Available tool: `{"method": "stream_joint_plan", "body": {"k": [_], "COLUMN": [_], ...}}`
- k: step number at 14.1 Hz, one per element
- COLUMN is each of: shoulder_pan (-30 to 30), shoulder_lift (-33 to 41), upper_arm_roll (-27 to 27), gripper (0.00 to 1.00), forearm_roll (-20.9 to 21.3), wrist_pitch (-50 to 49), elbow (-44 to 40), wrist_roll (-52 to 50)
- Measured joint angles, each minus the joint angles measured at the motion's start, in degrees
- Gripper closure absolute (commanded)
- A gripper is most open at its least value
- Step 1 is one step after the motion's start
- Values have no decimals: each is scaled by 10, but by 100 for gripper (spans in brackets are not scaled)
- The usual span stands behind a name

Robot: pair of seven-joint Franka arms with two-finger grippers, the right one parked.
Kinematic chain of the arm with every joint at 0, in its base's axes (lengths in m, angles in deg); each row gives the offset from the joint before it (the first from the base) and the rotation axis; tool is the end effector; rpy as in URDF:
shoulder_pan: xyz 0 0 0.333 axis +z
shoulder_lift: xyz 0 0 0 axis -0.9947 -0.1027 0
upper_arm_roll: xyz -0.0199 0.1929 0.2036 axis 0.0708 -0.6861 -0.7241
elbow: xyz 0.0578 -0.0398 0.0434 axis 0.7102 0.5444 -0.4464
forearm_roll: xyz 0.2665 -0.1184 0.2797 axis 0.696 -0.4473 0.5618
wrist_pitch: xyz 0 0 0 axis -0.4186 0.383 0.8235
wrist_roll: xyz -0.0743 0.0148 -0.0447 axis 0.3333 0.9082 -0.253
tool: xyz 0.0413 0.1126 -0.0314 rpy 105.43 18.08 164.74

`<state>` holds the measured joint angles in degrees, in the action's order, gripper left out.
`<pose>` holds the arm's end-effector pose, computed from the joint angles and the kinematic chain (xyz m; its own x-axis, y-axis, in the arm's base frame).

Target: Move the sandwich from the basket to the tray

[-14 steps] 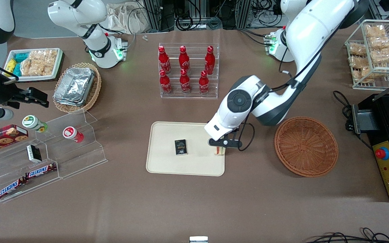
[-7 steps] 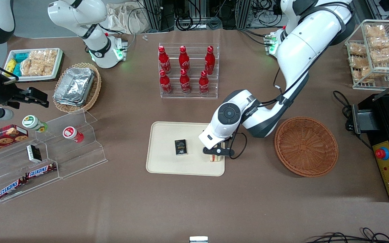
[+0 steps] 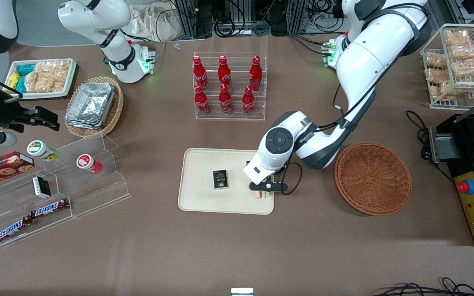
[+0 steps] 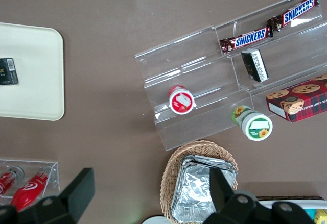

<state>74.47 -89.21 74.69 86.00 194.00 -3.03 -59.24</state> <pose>0.5610 -0.4271 0.2186 0.9989 -0.0303 -0.0362 -0.0277 -0.9973 0.0683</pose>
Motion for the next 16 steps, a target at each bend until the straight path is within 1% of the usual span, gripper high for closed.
{"method": "stream_joint_plan", "body": {"k": [2,4,6,10,13,16], "shoulder_pan": [12,31,57,125,182,221], "shoulder_lift": [12,47,96,203,271,301], "upper_arm_roll": [0,1,1,0,-1,-2], "gripper": [0,0,0,0,0,0], "forearm_roll": [-1,-9,-25,-41,-66,-75], "wrist_pitch": [-39,-95,-153,-287,-339,-360], "elbow": [-11,-21,-22,-22,-21,-17], "wrist_roll": [-1,0,4,68,90,163]}}
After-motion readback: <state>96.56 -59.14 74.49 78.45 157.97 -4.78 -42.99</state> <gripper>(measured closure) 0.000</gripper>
